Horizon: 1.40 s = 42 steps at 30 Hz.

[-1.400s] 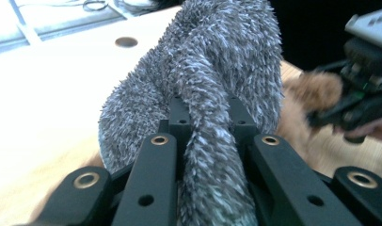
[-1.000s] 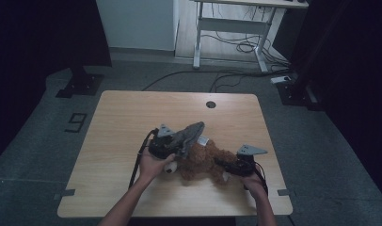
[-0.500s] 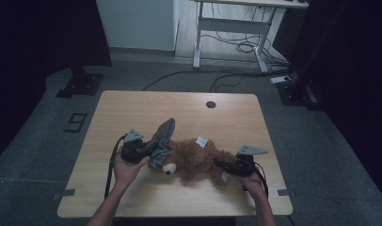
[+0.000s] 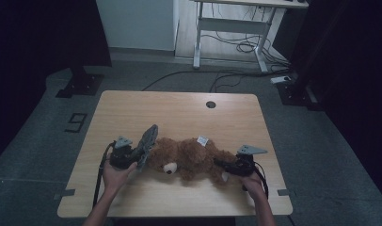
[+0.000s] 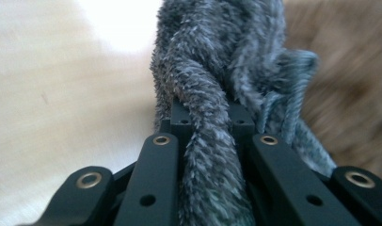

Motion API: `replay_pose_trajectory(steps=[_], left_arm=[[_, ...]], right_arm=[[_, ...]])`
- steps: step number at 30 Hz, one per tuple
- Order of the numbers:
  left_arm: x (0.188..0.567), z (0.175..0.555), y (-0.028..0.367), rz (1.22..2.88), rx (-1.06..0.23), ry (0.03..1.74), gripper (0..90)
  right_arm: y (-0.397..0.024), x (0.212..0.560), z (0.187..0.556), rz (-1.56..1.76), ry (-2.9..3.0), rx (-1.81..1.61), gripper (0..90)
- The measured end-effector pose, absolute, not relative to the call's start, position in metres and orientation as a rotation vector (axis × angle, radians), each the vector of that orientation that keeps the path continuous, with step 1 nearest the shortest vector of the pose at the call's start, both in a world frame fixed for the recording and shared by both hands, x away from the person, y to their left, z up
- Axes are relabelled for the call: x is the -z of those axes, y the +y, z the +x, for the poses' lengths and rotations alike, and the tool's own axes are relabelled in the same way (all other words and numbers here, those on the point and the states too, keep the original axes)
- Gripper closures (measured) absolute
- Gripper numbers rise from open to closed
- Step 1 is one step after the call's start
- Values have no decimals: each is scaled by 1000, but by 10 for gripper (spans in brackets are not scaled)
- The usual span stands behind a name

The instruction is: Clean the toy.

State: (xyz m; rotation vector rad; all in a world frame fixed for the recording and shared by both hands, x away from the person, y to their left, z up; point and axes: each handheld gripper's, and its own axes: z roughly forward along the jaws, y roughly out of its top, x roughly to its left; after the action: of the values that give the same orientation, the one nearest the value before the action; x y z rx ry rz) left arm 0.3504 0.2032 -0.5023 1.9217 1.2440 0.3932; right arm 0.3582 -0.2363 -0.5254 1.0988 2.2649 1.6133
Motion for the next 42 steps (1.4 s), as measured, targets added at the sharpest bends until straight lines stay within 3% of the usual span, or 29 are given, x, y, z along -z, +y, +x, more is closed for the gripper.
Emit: replay_pose_trajectory(steps=[6,14,19,24,32,42], left_arm=[[525,350,202,1959,-332,1264,782],[454,348,207,1880,-442,1169,779],[411,353,174,1862,-457,1050,778],[397,367,119,1892,-401,952,778],[419,387,46,2079,-336,897,776],[448,373,97,2025,-293,967,775]], right_arm=[[-236,526,358,1101,2264,-1608,566],[-238,527,359,1103,2256,-1618,566],[-237,526,359,1098,2257,-1611,565],[-237,526,359,1094,2259,-1613,565],[-238,526,359,1088,2258,-1612,564],[-237,526,358,1075,2272,-1617,560]])
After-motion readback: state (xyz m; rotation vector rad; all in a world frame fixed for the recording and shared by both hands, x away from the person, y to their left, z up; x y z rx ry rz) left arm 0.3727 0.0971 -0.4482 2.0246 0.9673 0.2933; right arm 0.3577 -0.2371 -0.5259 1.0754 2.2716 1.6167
